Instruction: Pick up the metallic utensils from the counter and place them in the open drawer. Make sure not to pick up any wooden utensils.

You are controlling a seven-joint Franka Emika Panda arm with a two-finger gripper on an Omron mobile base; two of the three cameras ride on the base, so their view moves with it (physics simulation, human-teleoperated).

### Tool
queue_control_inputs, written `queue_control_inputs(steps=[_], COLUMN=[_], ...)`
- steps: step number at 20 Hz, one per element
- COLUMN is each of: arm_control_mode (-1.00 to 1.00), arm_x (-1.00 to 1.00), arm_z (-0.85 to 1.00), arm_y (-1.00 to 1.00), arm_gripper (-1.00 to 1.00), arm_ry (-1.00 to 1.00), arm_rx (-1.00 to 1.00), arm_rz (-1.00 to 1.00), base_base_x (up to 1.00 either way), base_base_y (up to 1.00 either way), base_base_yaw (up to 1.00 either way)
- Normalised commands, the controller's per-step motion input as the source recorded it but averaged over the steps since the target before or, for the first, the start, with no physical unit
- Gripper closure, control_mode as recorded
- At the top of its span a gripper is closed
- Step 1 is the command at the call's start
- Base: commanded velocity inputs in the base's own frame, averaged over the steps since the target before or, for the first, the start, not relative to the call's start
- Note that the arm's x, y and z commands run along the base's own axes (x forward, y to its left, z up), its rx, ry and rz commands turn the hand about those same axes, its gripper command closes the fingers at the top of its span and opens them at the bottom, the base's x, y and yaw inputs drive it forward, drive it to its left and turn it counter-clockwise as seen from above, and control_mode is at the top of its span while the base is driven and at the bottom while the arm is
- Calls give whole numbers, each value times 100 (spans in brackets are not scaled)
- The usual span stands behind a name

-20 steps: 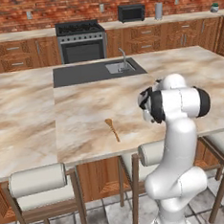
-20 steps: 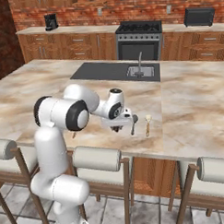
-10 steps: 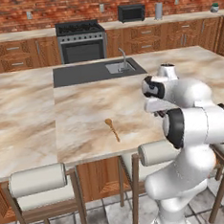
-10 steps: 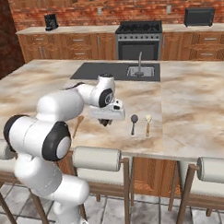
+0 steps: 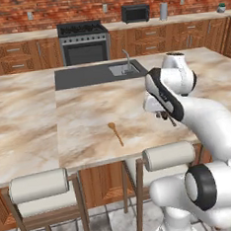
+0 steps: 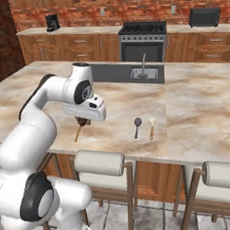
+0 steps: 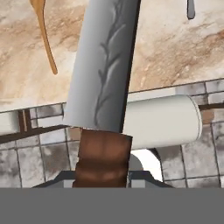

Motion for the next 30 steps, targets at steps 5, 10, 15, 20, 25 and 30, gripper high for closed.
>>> queue_control_inputs(steps=[5, 10, 15, 20, 25, 30], arm_control_mode=[-100, -100, -100, -100, -100, 100], arm_x=[-57, -85, -52, -10, 0, -3], arm_z=[17, 5, 7, 1, 0, 0], arm_y=[18, 0, -4, -1, 0, -7], arm_gripper=[100, 100, 100, 100, 100, 100], arm_ry=[16, 2, -1, 0, 0, 0], arm_rx=[-20, -17, 12, 2, 0, 0], arm_rz=[-8, 1, 3, 4, 0, 0], base_base_x=[0, 0, 0, 0, 0, -17], base_base_y=[0, 0, 0, 0, 0, -14], base_base_yaw=[0, 0, 0, 0, 0, -1])
